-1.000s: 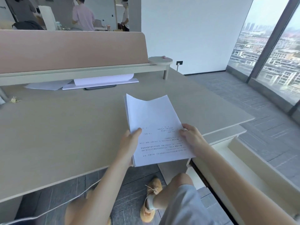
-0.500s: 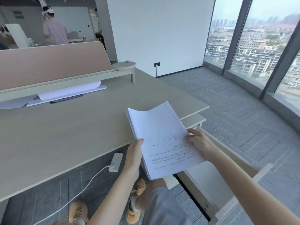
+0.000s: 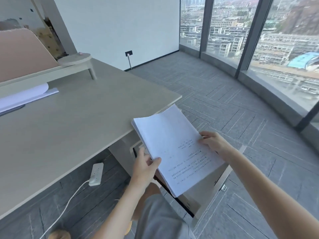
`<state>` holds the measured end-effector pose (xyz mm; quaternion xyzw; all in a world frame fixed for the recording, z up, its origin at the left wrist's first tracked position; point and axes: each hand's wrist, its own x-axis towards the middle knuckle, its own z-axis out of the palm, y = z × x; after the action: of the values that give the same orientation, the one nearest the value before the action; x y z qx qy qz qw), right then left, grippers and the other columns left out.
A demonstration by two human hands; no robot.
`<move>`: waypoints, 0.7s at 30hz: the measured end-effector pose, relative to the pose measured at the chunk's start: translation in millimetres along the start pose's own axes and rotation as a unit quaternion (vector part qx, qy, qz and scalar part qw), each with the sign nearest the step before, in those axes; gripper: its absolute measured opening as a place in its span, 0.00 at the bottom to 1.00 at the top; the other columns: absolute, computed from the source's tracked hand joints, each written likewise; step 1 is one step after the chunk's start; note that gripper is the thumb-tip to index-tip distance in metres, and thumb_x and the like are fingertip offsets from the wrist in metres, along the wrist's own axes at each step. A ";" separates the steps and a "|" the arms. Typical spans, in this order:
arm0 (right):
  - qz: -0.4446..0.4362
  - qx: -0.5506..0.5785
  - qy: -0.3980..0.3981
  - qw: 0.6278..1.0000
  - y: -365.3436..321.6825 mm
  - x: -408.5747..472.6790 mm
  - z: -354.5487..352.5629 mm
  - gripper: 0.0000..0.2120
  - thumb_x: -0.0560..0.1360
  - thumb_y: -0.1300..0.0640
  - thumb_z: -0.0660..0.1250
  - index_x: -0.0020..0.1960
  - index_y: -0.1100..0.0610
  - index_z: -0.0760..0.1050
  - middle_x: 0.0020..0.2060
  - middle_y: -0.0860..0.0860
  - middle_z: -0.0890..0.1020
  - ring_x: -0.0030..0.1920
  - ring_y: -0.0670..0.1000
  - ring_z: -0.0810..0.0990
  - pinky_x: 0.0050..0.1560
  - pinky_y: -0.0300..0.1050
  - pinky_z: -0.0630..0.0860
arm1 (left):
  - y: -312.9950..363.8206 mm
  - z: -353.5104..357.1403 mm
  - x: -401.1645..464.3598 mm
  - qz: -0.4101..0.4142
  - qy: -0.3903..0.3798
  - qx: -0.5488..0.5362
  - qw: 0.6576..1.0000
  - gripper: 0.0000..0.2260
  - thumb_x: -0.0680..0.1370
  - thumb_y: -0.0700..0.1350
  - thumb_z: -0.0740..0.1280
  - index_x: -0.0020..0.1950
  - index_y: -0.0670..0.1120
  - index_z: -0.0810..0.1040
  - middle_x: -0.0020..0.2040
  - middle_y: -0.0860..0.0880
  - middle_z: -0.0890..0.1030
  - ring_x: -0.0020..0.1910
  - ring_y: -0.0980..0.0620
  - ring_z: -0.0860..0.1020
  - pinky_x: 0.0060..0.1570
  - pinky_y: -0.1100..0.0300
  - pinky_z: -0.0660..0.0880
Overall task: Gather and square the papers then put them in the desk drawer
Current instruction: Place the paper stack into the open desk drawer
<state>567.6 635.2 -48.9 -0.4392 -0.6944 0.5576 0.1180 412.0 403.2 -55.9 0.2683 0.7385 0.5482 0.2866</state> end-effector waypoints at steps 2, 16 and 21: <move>0.006 -0.024 0.011 1.000 8.4 6.3 -6.6 0.12 0.75 0.67 0.65 0.50 0.56 0.85 0.49 0.61 0.87 0.48 0.60 0.87 0.53 0.54 0.83 | -6.5 12.1 3.0 0.031 0.027 0.021 0.999 0.31 0.75 0.40 0.71 0.70 0.63 0.60 0.43 0.52 0.86 0.43 0.54 0.83 0.41 0.70 0.75; 0.036 -0.156 0.044 0.986 47.1 59.9 5.3 0.18 0.73 0.65 0.67 0.60 0.53 0.82 0.53 0.54 0.85 0.54 0.55 0.82 0.41 0.40 0.73 | -58.4 50.3 38.6 0.102 -0.104 0.360 0.922 0.20 0.80 0.60 0.56 0.56 0.50 0.81 0.51 0.49 0.82 0.52 0.49 0.77 0.55 0.57 0.71; 0.027 -0.209 0.047 0.976 57.5 76.0 12.8 0.19 0.74 0.65 0.66 0.63 0.55 0.80 0.51 0.54 0.83 0.49 0.53 0.78 0.46 0.41 0.72 | -68.8 56.5 57.5 0.151 -0.155 0.470 0.855 0.27 0.80 0.62 0.48 0.53 0.48 0.81 0.47 0.49 0.85 0.51 0.48 0.78 0.67 0.49 0.63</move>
<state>542.1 682.5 -128.6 -0.4983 -0.7774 0.3817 0.0409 407.1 463.7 -142.8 0.5611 0.8045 0.1235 0.1505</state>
